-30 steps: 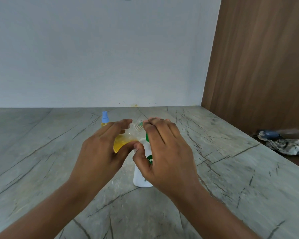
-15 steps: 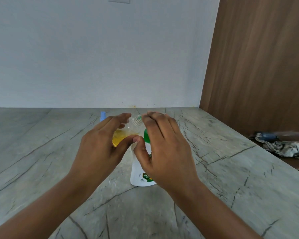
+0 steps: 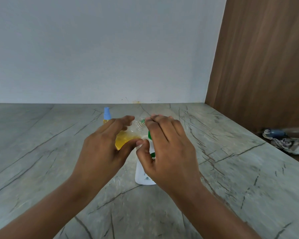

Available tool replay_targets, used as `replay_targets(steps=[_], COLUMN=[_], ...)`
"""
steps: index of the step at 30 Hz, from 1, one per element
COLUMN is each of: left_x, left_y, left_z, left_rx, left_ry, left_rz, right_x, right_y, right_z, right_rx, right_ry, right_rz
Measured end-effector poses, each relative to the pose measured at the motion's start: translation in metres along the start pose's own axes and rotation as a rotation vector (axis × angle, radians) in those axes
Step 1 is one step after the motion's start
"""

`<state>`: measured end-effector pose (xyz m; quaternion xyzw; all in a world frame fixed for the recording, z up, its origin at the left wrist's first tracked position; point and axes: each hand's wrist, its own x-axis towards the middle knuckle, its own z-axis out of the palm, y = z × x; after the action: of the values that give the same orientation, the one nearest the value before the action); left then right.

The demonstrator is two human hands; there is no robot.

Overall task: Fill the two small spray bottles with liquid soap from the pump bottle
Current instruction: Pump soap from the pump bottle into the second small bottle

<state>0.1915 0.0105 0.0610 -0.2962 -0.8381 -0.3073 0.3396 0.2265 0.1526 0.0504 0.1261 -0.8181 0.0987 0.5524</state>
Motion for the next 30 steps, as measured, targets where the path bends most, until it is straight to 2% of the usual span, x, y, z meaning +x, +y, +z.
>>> replay_targets(steps=[20,30], left_x=[0.006,0.007], left_y=[0.007,0.010], left_z=[-0.007,-0.007], left_rx=[-0.007,-0.002], left_ry=[0.021,0.033], left_rz=[-0.002,-0.015], right_x=[0.015,0.012], right_y=[0.004,0.004], right_z=[-0.010,-0.008], right_rx=[0.015,0.032], right_ry=[-0.044,-0.001], right_rz=[-0.018,-0.030])
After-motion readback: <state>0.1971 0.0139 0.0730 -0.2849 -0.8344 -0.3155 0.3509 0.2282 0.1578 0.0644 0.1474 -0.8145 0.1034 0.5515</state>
